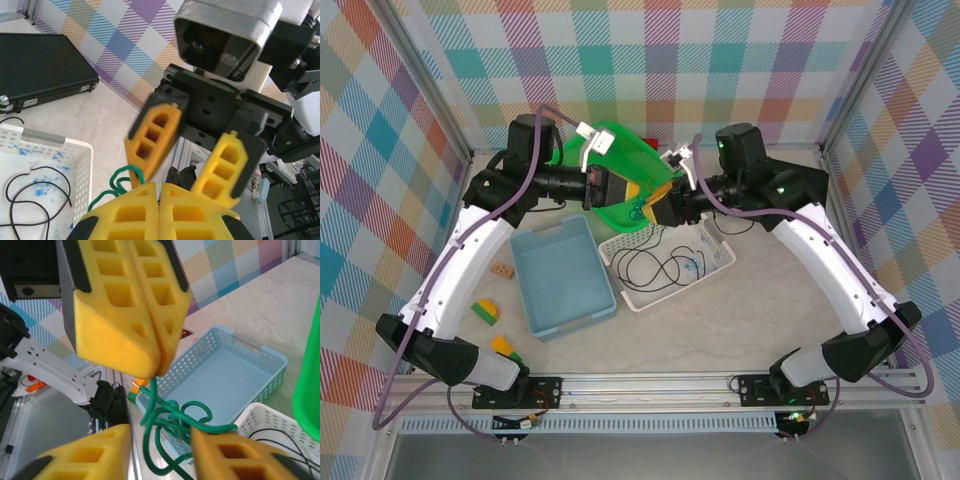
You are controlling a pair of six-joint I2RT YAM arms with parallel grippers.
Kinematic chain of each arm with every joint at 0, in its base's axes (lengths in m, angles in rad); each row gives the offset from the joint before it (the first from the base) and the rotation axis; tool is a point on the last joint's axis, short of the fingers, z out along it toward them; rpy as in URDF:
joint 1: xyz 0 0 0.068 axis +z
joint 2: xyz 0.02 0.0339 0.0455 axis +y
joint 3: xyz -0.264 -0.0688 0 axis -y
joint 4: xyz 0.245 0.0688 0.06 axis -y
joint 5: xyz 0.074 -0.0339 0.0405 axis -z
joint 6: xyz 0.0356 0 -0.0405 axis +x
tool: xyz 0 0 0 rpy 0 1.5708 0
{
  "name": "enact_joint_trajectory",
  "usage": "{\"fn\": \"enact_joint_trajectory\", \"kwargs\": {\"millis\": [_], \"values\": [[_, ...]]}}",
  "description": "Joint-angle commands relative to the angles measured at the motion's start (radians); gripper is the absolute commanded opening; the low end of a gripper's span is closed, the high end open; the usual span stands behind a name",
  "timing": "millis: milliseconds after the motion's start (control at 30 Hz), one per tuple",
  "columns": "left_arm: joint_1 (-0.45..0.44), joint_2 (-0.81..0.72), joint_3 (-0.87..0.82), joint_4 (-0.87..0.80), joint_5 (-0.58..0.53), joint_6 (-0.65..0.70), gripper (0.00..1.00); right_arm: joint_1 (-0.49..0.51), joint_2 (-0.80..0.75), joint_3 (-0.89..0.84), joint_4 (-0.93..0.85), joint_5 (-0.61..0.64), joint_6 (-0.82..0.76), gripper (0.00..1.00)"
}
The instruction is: Untangle the cables
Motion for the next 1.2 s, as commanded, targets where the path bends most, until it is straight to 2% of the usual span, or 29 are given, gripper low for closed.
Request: {"fn": "enact_joint_trajectory", "kwargs": {"millis": [0, 100, 133, 300, 467, 633, 900, 1167], "values": [[-0.006, 0.006, 0.029, 0.029, -0.004, 0.008, 0.0, 0.01, 0.0, 0.011, -0.009, 0.02, -0.004, 0.2], [-0.007, 0.007, 0.029, 0.027, -0.011, 0.012, 0.0, 0.01, -0.009, 0.002, 0.0, 0.048, -0.004, 0.02], [-0.007, 0.007, 0.028, 0.023, -0.015, 0.014, 0.0, 0.009, -0.013, -0.003, 0.002, 0.059, -0.005, 0.0], [-0.007, 0.007, 0.065, -0.069, -0.048, 0.083, 0.0, -0.028, -0.02, 0.0, -0.023, 0.106, 0.033, 0.0], [0.0, -0.013, 0.096, -0.198, -0.116, 0.166, 0.0, -0.196, -0.072, -0.083, 0.01, 0.109, 0.185, 0.0], [0.014, -0.044, 0.067, -0.205, -0.125, 0.174, 0.0, -0.321, -0.175, -0.22, 0.107, 0.114, 0.307, 0.0], [0.024, -0.053, 0.059, -0.199, -0.118, 0.176, 0.0, -0.369, -0.255, -0.27, 0.096, 0.176, 0.327, 0.0], [0.033, -0.083, 0.054, -0.233, -0.134, 0.196, 0.0, -0.468, -0.331, -0.34, 0.066, 0.248, 0.357, 0.0]]}}
